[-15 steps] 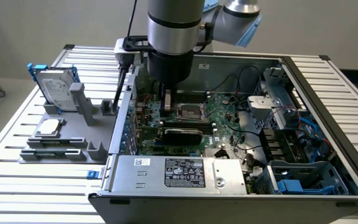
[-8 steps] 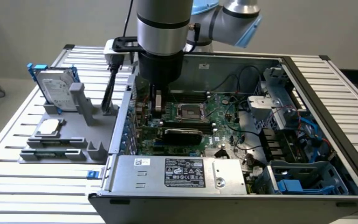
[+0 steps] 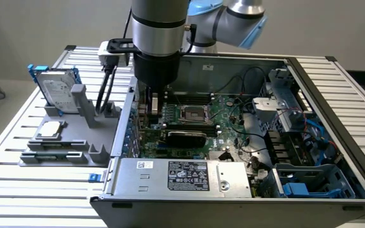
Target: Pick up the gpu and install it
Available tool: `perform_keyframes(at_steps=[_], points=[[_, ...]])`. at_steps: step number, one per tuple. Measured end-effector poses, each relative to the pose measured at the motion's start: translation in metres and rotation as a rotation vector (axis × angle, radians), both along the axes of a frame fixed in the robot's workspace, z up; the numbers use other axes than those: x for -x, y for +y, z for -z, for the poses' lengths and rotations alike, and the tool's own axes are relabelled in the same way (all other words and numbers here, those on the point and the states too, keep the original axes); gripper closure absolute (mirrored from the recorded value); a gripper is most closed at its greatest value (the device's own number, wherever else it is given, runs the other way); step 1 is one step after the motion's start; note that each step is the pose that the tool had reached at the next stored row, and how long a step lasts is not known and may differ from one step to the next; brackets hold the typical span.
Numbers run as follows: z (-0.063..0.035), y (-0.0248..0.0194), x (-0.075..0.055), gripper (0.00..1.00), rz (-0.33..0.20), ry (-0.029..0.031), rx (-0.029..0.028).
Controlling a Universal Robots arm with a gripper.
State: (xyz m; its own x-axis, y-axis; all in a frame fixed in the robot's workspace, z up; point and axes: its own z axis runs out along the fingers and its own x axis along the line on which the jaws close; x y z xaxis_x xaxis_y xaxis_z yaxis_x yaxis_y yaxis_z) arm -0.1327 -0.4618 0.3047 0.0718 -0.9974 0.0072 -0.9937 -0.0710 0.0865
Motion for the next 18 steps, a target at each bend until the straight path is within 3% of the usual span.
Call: perform_keyframes(at_steps=[4,10,15,18], points=[[0.0014,0.0001,0.010,0.89,-0.005,0.0031,0.0153],[0.0025,0.0001,0.018,0.89,-0.011,0.0096,0.0474],[0.0026,0.0000,0.019,0.89,-0.011,0.0118,0.0491],[0.0026,0.0000,0.019,0.89,-0.011,0.0172,0.0501]])
